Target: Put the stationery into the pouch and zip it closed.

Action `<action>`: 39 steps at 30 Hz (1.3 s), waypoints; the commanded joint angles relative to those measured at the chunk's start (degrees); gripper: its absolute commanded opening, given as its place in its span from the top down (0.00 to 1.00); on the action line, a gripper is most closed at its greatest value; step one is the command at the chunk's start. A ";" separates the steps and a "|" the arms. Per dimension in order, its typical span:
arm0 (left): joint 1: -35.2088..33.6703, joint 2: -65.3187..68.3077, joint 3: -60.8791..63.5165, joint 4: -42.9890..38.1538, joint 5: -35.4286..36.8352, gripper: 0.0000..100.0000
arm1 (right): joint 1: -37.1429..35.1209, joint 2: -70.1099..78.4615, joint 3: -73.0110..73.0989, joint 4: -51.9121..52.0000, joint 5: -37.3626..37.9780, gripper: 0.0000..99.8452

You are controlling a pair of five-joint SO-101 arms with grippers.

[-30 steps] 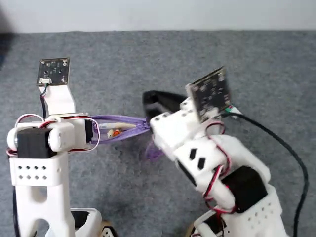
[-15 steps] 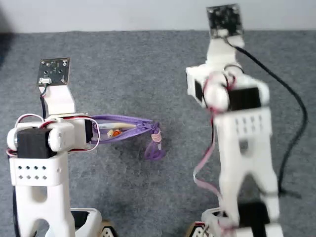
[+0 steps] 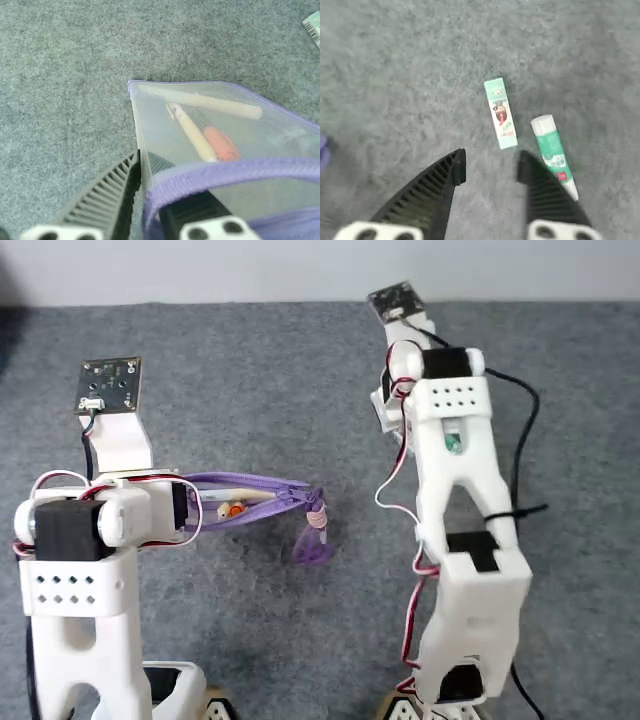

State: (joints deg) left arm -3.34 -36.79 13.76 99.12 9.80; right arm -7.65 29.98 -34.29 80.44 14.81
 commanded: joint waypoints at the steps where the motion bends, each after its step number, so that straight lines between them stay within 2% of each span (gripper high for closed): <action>1: 0.00 -0.79 -2.33 0.09 0.53 0.99 | -0.66 4.79 -7.56 -0.13 2.46 0.77; 10: 0.00 -0.79 -2.33 0.09 0.53 0.99 | -1.01 25.98 -30.15 0.48 3.08 0.77; 15: -0.26 -0.79 -2.33 0.26 0.53 0.99 | -1.89 34.77 -38.33 0.48 3.16 0.77; 17: -0.35 -0.79 -2.33 0.26 0.53 0.99 | -1.80 36.79 -40.44 1.19 3.16 0.80; 22: -0.35 -0.79 -2.33 0.18 0.53 0.99 | -1.63 37.41 -45.10 6.64 3.16 0.99; 23: -0.35 -0.79 -2.33 0.09 0.53 0.99 | -1.54 37.49 -45.89 7.25 3.16 1.00; 27: -0.09 -0.79 -2.33 0.09 0.53 0.99 | -1.63 37.14 -49.49 11.65 2.99 0.99; 33: 0.00 -1.14 -2.51 0.09 0.53 0.99 | -2.42 37.05 -62.51 22.64 2.73 0.99; 39: 0.00 -1.23 -2.59 0.09 0.53 0.99 | -2.77 28.70 -59.60 22.64 1.41 0.99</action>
State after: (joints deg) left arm -3.34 -36.79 13.76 99.12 9.80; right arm -9.49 66.55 -93.45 100.48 17.36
